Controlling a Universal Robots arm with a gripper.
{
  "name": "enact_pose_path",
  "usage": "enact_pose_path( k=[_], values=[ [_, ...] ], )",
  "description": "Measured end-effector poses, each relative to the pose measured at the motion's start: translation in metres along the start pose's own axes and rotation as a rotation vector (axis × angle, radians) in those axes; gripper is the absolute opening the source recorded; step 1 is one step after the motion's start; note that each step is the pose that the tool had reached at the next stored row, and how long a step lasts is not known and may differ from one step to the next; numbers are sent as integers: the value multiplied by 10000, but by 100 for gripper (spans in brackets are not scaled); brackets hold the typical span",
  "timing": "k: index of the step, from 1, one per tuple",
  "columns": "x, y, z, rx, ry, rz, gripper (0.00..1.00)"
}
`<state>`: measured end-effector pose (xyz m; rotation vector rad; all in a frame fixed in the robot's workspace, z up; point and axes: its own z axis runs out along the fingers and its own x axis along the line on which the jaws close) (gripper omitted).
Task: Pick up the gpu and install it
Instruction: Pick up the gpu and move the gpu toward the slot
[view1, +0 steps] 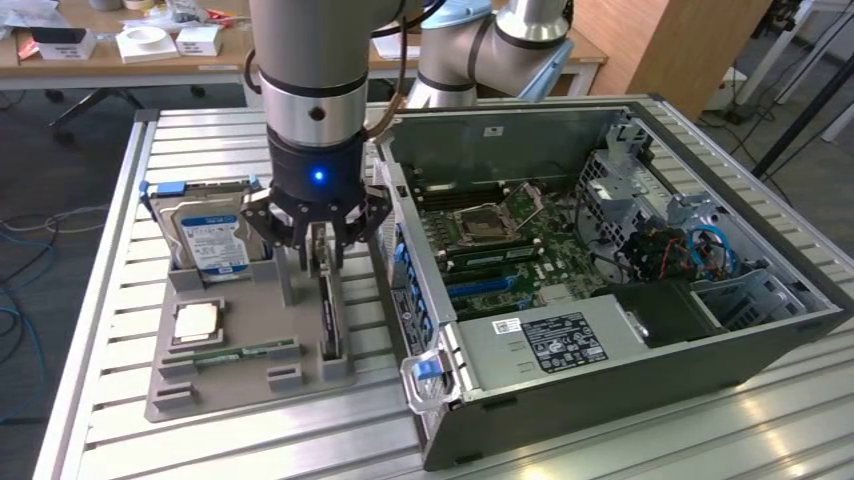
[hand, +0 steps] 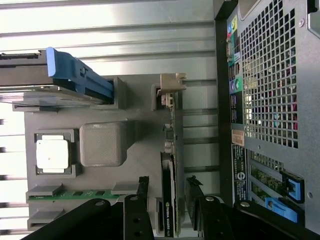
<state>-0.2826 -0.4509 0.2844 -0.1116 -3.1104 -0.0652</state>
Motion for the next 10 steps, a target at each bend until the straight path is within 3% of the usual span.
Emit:
enact_pose_path(
  k=[10],
  values=[
    [-2,-6,100,1,2,-15,43]
  ],
)
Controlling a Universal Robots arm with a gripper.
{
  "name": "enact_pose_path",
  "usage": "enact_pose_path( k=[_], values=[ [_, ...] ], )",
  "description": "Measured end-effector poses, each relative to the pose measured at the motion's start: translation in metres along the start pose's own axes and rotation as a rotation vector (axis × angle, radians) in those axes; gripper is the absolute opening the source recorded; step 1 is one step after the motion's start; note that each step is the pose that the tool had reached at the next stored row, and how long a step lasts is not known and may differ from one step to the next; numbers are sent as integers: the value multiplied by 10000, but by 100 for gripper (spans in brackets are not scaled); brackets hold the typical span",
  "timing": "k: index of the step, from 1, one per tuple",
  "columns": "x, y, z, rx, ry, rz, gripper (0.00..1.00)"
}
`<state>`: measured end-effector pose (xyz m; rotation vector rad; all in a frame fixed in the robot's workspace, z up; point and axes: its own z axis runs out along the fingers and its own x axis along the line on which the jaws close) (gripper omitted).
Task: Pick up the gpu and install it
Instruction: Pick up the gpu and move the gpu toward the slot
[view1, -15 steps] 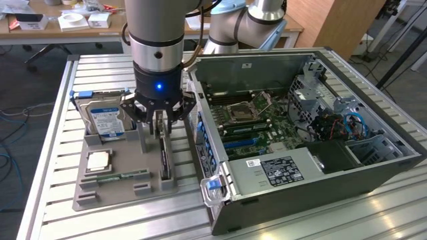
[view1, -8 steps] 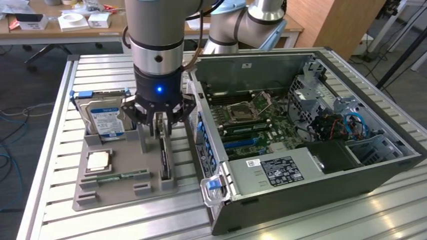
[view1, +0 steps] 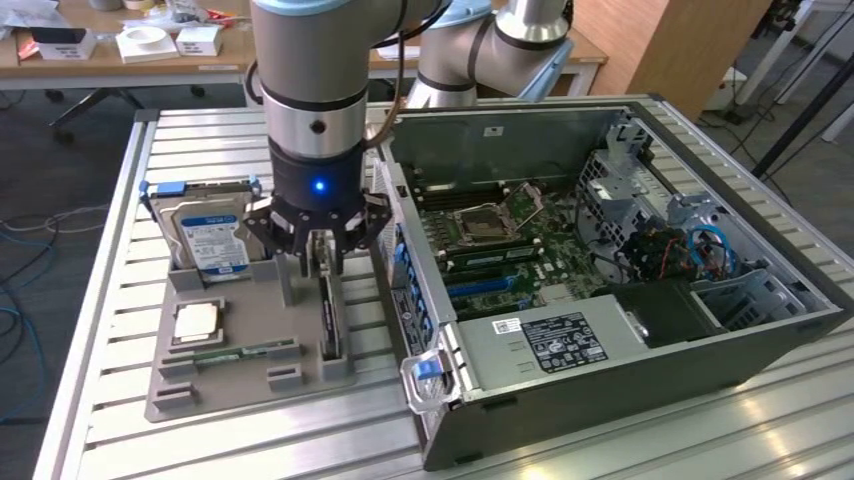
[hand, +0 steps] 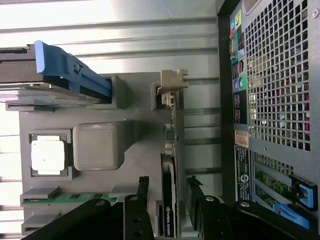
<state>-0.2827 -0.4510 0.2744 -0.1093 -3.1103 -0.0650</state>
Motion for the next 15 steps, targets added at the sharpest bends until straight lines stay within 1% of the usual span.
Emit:
enact_pose_path(
  k=[4,13,15],
  values=[
    [-1,-2,6,2,1,-14,43],
    [-8,-102,2,1,1,-22,43],
    [-8,-109,1,1,1,-22,43]
  ],
)
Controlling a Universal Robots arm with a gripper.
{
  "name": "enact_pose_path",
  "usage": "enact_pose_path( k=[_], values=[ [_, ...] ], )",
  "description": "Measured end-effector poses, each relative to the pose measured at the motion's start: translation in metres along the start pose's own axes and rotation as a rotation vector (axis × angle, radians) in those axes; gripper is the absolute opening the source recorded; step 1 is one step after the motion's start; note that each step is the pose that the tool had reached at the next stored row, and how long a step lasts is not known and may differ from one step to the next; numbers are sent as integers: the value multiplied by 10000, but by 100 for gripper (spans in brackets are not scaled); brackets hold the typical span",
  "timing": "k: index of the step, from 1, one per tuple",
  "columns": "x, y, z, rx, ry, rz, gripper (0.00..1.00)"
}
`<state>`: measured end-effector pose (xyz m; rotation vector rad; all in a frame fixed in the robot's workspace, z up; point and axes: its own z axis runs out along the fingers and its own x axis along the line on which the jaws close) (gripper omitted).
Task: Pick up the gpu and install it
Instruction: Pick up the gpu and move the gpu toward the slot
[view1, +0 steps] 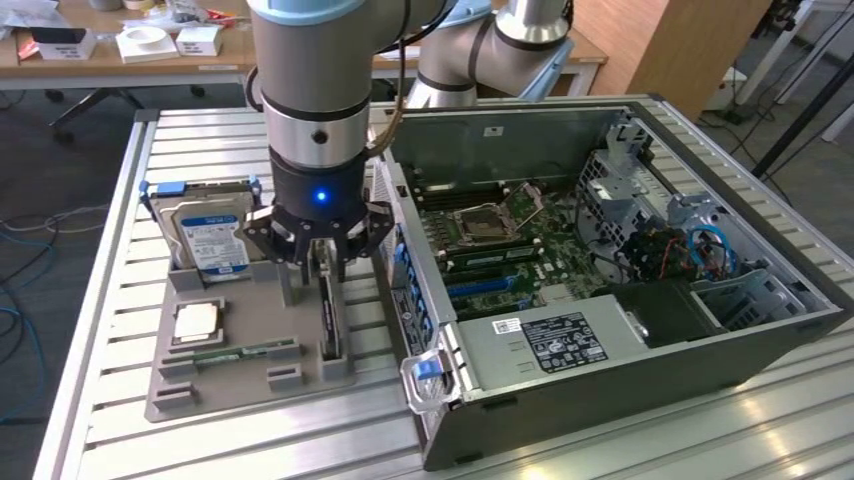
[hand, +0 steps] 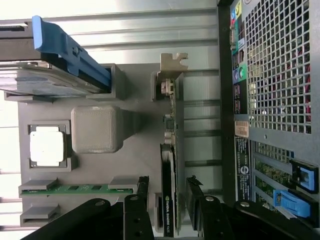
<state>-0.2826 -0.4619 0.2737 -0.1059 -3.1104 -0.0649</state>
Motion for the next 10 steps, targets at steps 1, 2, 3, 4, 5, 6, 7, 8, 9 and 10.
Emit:
enact_pose_path(
  k=[1,2,3,4,5,6,7,8,9,10],
  values=[
    [0,0,0,-1,-1,1,43],
    [0,0,5,-2,-2,0,43],
    [0,-1,14,-2,-2,1,43],
    [-1,-2,27,-1,0,0,43],
    [-2,-3,44,1,1,-1,43],
    [-2,-4,60,-1,3,-1,43],
    [-3,-4,78,-1,8,-3,43],
    [-3,-5,92,0,12,-2,43],
    [-3,-5,102,0,14,-4,43],
    [-3,-5,101,1,15,-3,43]
  ],
)
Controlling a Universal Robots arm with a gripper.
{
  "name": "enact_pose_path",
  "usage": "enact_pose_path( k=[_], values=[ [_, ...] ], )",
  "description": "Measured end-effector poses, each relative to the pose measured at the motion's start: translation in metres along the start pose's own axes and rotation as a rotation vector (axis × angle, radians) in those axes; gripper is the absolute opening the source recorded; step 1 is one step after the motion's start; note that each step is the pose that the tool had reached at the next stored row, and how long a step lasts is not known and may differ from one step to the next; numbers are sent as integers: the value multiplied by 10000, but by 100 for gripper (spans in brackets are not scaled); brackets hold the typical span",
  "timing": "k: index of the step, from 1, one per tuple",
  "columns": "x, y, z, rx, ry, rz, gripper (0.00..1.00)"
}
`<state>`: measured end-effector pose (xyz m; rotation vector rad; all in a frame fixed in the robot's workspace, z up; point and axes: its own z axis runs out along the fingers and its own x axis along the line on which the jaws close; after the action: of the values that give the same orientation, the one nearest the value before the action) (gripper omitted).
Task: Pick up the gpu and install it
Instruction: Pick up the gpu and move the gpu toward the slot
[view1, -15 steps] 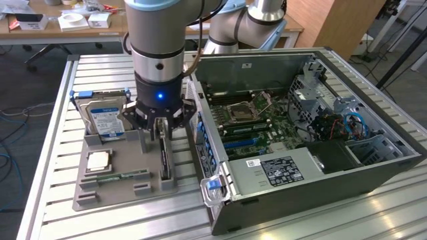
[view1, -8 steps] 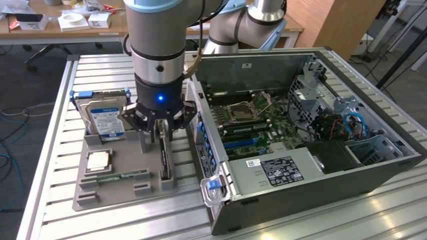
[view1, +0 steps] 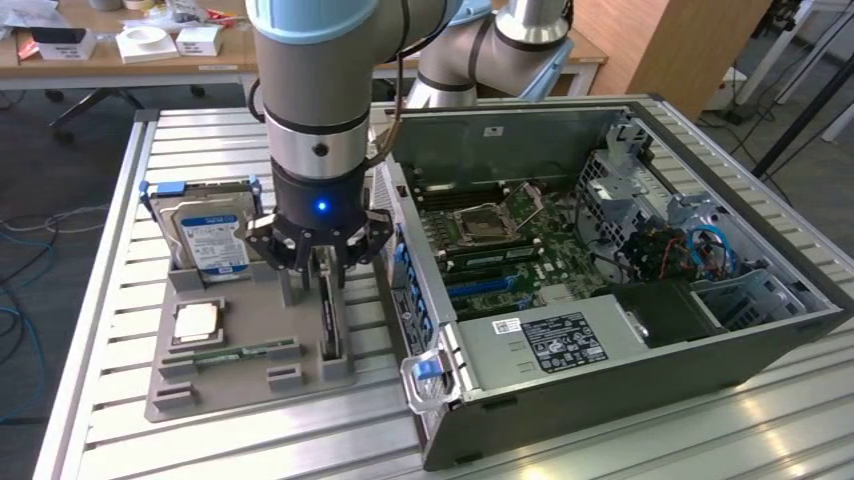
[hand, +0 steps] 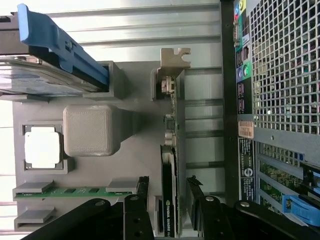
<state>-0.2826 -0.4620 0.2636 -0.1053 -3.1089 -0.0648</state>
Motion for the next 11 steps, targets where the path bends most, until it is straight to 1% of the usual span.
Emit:
enact_pose_path(
  k=[8,11],
  values=[
    [-15,0,4,1,4,1,43],
    [-18,-2,48,0,3,-1,43]
  ],
)
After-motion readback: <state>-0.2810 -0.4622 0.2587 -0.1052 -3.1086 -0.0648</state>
